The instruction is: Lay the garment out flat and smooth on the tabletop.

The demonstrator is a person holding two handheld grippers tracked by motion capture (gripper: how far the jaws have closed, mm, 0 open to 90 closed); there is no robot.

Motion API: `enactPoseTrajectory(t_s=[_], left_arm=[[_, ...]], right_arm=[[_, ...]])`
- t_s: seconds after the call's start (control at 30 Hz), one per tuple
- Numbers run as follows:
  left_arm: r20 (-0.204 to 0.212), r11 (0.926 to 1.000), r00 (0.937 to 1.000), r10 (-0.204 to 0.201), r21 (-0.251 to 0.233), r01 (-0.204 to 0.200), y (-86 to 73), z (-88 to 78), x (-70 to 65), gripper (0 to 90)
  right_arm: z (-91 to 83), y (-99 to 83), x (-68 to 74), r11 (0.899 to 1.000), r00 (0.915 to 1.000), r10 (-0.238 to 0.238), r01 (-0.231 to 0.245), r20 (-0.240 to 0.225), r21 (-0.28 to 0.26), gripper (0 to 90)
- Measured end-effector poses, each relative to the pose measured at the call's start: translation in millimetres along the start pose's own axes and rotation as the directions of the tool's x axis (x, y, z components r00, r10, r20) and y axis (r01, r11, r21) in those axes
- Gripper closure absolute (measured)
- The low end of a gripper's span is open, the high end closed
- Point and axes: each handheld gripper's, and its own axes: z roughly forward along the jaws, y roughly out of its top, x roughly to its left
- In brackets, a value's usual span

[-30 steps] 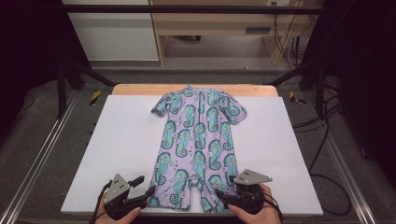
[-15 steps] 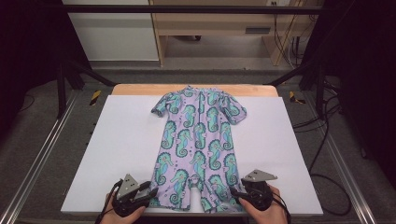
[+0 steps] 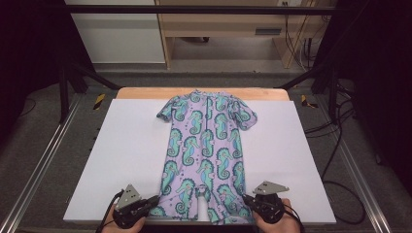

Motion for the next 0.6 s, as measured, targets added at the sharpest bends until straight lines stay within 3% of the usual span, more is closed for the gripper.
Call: enactPoseTrajectory(t_s=[0.27, 0.6], left_arm=[[0.027, 0.9997, 0.9994, 0.020, 0.010, -0.020, -7.3, -17.1, -12.1, 88.5], [0.046, 0.9990, 0.9981, 0.040, 0.018, -0.041, -18.2, -27.6, -24.7, 88.5]], right_arm=[[-17.6, -9.4, 14.1, 0.999, 0.9993, -0.033, 0.033, -0.019, 0.016, 89.1], [-37.2, -22.5, 25.9, 0.999, 0.9993, -0.036, 0.036, -0.014, 0.023, 89.1]])
